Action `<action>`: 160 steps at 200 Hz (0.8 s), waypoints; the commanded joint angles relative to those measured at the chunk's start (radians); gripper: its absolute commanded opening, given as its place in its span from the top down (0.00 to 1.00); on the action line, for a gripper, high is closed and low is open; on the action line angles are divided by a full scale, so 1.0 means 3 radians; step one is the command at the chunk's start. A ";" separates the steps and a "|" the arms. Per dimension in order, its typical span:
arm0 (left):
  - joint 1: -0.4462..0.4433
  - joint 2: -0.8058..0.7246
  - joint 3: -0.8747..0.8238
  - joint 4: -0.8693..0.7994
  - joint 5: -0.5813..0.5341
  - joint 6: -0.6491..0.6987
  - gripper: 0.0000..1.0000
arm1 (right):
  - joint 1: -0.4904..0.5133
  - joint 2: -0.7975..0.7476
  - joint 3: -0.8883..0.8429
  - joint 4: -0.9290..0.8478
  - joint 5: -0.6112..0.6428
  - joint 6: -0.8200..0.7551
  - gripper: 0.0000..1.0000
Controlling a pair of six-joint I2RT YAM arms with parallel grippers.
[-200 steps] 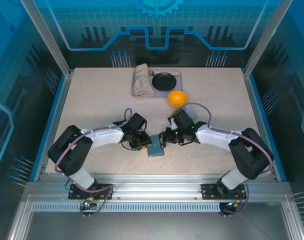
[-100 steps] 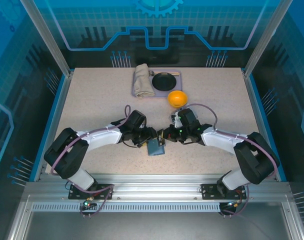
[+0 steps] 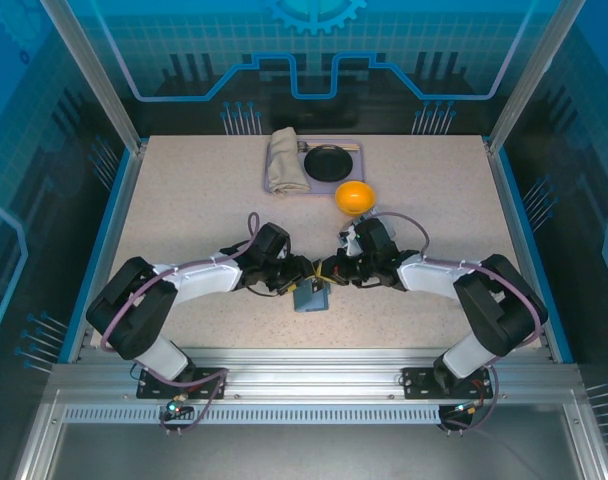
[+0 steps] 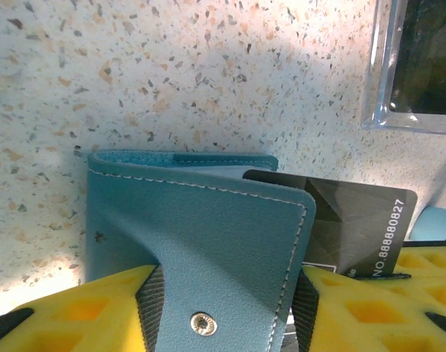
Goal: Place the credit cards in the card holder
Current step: Open the card holder at the bottom-center of the table.
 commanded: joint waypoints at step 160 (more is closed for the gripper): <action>0.0095 -0.0162 -0.0183 0.0030 0.0091 -0.0014 0.90 | -0.0024 0.0128 -0.0085 0.0748 -0.0367 0.0469 0.99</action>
